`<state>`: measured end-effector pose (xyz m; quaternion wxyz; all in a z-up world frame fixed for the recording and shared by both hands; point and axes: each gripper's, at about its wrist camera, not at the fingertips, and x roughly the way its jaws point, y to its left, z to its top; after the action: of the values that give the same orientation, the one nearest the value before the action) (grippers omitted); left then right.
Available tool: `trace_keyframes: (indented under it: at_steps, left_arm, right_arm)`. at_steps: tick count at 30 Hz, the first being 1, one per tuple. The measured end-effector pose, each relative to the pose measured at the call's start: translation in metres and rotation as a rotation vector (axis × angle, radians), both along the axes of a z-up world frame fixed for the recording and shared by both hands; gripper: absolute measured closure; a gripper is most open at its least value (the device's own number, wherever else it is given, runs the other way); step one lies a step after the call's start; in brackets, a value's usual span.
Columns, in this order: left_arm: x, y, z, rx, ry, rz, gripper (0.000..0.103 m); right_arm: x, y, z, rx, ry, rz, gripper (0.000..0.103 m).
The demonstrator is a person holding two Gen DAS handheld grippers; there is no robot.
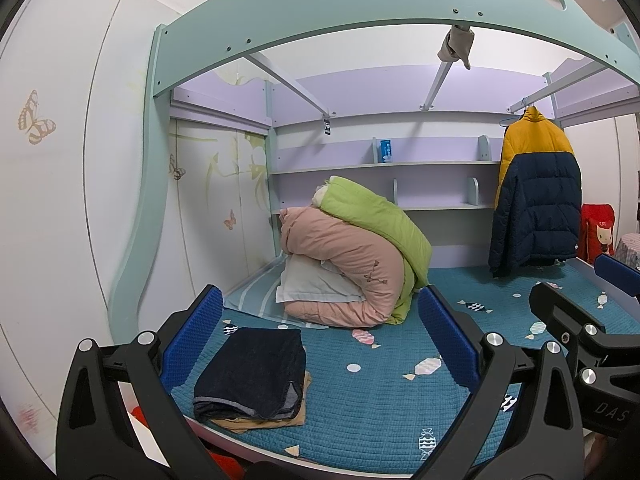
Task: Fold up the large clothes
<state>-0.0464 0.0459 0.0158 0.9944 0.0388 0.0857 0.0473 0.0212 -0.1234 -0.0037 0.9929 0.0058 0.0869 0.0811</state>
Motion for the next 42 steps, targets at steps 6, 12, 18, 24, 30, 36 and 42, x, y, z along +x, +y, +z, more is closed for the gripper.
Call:
trace_keyframes:
  at_steps: [6, 12, 18, 24, 30, 36, 42]
  left_arm:
    - [0.001, 0.001, 0.000, 0.000, 0.000, -0.001, 0.005]
    - [0.002, 0.002, 0.001, 0.000, 0.000, -0.002, 0.005]
    - [0.002, 0.002, 0.001, -0.001, 0.000, -0.003, 0.005]
    - [0.003, 0.002, 0.001, 0.000, 0.001, -0.004, 0.005]
    - [0.002, 0.002, 0.001, 0.002, 0.004, 0.000, 0.005]
    - [0.000, 0.008, -0.002, 0.012, 0.011, 0.023, 0.005]
    - [0.021, 0.011, -0.011, 0.030, 0.042, 0.036, 0.005]
  right_arm:
    - [0.000, 0.000, 0.000, 0.000, 0.000, -0.002, 0.008]
    - [0.000, 0.001, 0.000, 0.000, 0.000, -0.002, 0.007]
    - [0.000, 0.001, 0.001, 0.001, 0.000, -0.002, 0.008]
    - [0.000, -0.001, 0.001, 0.001, 0.001, -0.001, 0.008]
    - [0.000, 0.001, 0.000, 0.005, 0.005, -0.002, 0.007]
    - [0.008, 0.005, -0.005, 0.015, 0.021, 0.001, 0.007]
    - [0.024, 0.002, -0.016, 0.040, 0.059, 0.008, 0.007]
